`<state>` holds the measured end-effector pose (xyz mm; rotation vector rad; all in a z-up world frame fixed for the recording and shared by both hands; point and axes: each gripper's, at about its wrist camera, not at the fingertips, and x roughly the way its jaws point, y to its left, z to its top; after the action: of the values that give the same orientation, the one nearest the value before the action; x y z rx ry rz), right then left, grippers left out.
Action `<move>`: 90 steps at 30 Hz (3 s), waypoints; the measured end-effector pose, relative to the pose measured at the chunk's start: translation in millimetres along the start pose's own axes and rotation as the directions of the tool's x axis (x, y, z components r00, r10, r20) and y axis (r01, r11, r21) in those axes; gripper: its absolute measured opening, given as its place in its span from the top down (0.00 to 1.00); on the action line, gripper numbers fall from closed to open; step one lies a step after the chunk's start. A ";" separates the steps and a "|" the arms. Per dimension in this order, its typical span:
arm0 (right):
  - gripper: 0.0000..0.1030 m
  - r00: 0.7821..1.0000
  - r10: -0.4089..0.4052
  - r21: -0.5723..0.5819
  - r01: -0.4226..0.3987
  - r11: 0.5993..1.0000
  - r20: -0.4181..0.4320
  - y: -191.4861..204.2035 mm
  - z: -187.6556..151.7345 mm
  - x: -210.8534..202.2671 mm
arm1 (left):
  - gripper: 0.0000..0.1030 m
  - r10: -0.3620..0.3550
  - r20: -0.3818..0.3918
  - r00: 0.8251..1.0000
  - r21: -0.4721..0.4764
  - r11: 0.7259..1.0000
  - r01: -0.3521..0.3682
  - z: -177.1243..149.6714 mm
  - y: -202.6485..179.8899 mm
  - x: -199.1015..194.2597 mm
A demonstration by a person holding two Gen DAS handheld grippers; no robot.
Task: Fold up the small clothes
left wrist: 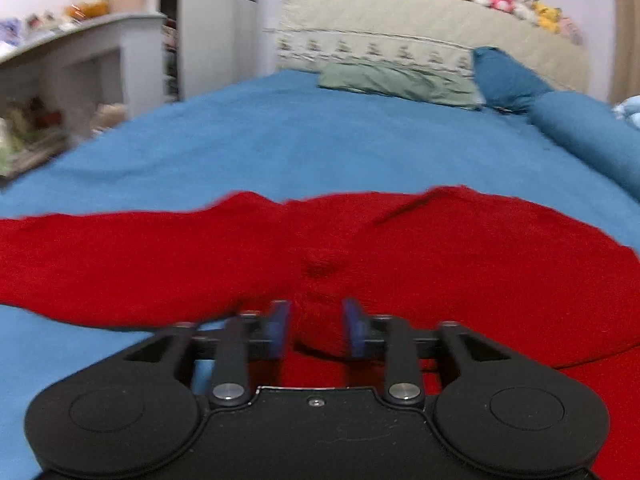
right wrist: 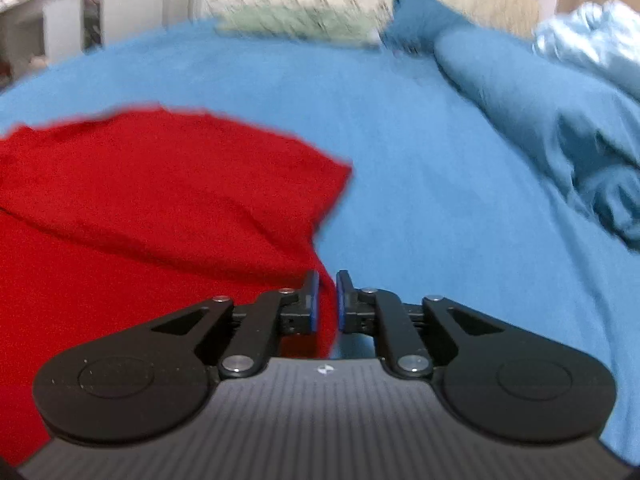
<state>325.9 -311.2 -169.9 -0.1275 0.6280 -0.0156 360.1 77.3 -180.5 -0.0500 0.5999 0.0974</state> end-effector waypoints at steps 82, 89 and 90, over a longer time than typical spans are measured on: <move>0.00 0.924 0.382 0.088 -0.379 0.921 -0.019 131.8 59.5 -7.0 | 0.96 0.346 -0.133 0.929 -0.576 0.736 -0.356 27.4 337.9 22.0; 0.00 0.934 0.358 0.090 -0.357 0.930 0.012 123.6 65.3 -16.8 | 0.96 0.307 0.049 0.951 -0.400 0.878 -0.263 74.1 266.2 -18.3; 0.00 0.936 0.351 0.094 -0.351 0.932 0.023 120.8 67.3 -19.5 | 0.96 0.272 0.090 0.958 -0.354 0.908 -0.225 85.6 243.5 -26.8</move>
<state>346.7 -182.6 -119.4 0.0804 0.6359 0.3008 360.3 323.8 -99.2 -0.3018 0.4429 0.4512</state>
